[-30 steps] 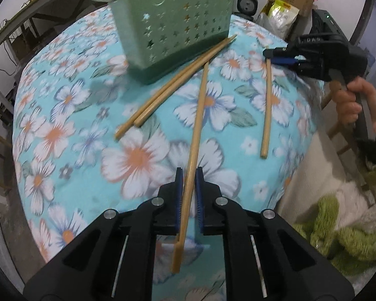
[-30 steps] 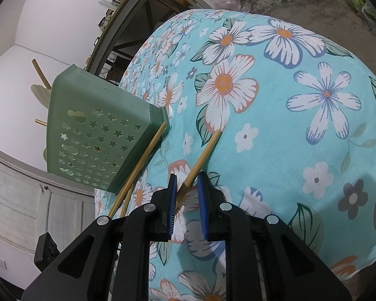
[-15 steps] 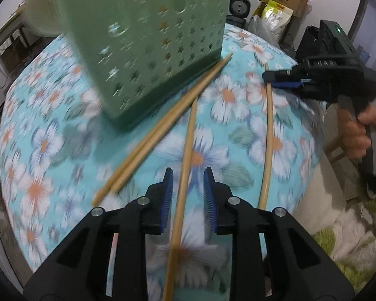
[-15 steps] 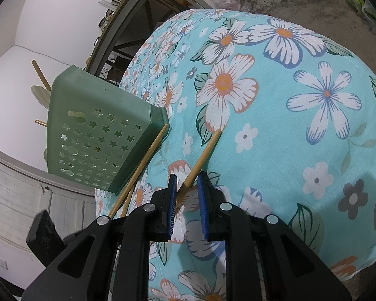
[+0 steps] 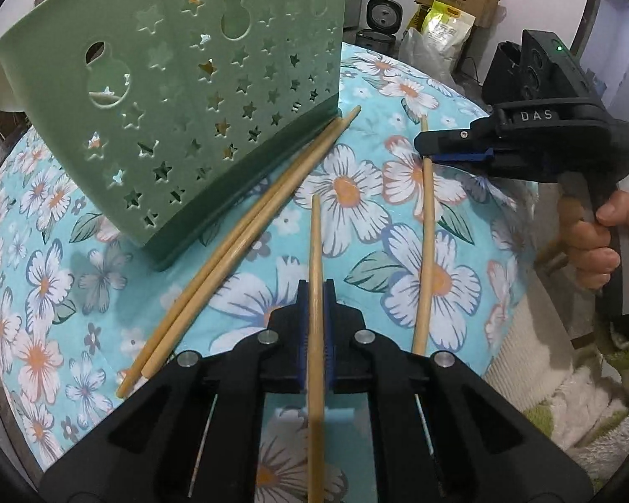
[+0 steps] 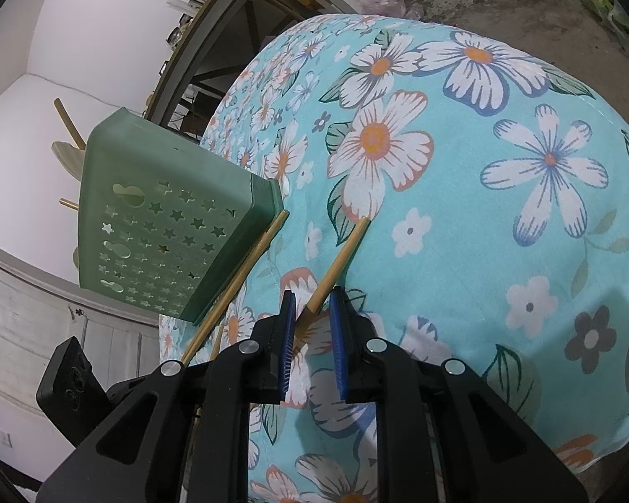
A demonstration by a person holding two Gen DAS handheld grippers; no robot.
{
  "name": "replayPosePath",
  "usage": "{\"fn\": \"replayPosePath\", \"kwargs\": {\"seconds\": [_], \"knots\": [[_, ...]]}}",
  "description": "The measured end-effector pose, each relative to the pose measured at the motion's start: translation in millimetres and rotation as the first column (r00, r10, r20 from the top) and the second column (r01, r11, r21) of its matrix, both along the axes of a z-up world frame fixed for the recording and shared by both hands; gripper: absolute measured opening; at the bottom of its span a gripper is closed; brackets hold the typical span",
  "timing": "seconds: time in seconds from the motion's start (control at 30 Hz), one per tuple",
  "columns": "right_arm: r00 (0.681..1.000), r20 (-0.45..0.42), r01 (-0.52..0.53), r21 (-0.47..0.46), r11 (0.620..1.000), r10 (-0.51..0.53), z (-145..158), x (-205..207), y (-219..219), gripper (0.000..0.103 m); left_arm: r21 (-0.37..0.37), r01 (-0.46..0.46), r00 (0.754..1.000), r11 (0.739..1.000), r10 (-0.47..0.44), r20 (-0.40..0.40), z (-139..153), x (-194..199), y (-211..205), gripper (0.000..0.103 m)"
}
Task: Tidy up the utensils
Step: 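Grasp a wooden chopstick with the left tool while the right tool holds its chopstick, then lift the chopstick with the left tool into the holder and open it while the right tool raises its chopstick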
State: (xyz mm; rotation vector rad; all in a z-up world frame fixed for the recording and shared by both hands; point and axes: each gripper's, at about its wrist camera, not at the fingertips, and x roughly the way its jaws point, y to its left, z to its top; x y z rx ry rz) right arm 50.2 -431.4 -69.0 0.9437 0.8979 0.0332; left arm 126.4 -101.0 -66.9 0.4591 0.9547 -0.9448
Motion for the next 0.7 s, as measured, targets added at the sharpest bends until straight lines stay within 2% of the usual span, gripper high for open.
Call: {"fn": "replayPosePath", "kwargs": {"seconds": [0.37, 0.7], "knots": [[1.0, -0.014, 0.008, 0.02, 1.0, -0.008, -1, 6, -3, 0.017, -0.019, -0.01, 0.999, 1.0, 0.009, -0.041, -5, 24, -25, 0.007], [0.999, -0.009, 0.035, 0.017, 0.999, -0.035, -3, 11, -4, 0.015, -0.026, -0.021, 1.0, 0.999, 0.021, -0.006, -7, 27, -38, 0.007]]}}
